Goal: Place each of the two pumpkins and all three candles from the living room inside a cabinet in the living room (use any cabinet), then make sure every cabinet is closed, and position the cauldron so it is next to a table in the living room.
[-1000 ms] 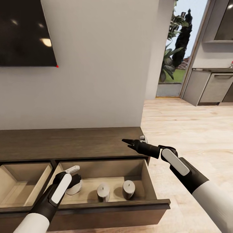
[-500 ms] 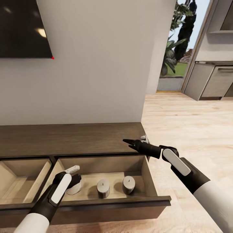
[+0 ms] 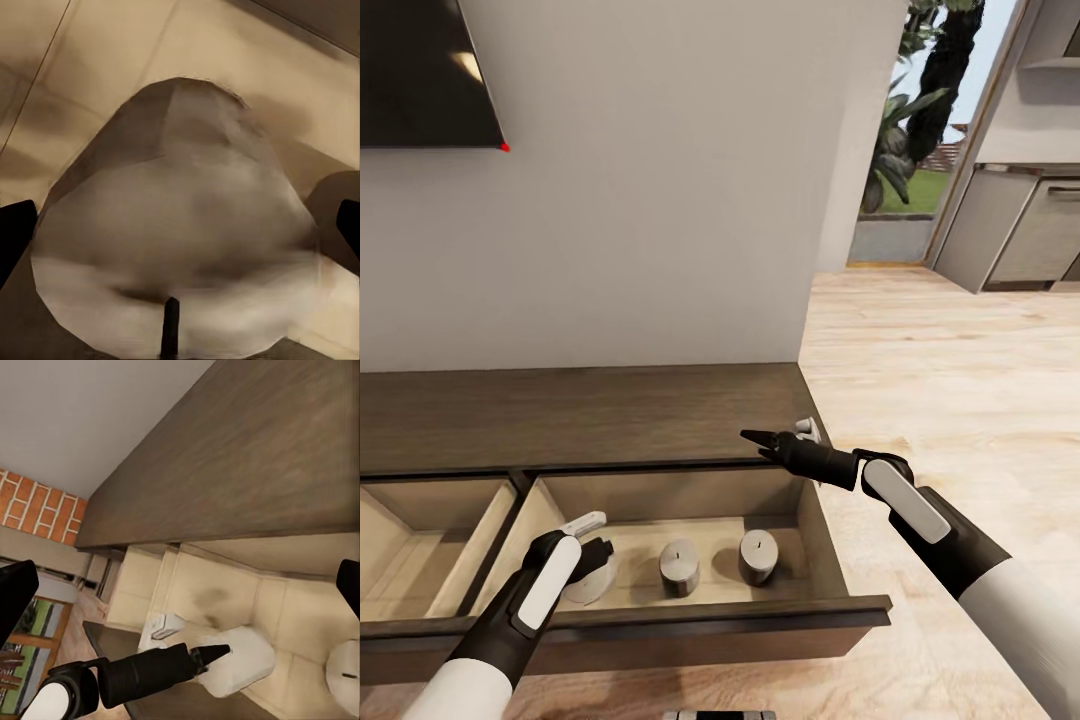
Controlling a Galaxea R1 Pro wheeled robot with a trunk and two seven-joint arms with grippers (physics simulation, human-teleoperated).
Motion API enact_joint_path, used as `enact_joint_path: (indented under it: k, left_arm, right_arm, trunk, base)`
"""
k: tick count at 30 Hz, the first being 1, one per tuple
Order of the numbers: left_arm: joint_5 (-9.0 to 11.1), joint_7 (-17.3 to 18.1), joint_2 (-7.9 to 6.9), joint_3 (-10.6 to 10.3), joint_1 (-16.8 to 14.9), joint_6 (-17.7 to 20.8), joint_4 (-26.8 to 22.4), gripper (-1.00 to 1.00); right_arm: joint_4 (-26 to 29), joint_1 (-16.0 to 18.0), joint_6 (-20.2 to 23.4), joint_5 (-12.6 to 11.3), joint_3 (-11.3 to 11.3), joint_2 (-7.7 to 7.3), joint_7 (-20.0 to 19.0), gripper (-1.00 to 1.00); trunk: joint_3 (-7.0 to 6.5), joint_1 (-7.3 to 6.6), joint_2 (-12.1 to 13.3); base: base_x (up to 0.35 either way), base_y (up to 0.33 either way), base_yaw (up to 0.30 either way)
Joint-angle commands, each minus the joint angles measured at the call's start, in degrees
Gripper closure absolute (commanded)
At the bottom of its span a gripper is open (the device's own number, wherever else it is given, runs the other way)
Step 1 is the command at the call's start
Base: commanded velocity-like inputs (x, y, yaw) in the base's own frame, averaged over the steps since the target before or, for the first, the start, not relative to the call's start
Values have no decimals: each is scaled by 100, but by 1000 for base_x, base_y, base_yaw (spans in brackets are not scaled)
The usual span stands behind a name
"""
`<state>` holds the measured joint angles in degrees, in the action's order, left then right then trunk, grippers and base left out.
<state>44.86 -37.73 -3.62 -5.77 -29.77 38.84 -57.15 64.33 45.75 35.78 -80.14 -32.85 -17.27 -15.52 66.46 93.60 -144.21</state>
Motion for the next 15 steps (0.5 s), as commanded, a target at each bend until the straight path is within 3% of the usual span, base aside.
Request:
enact_joint_path:
  k: [1, 15]
  left_arm:
    - [58, -63, -7, -21, -3, 1, -7, -100]
    - [66, -119, -7, -12, -3, 1, -16, -100]
  right_arm:
    - [0, 8, 7, -10, -10, -5, -12, -100]
    - [0, 8, 4, -10, -10, -5, -12, -100]
  trunk:
    - [5, -1, -2]
    - [5, -1, -2]
  base:
    - [0, 0, 0]
    - [0, 0, 0]
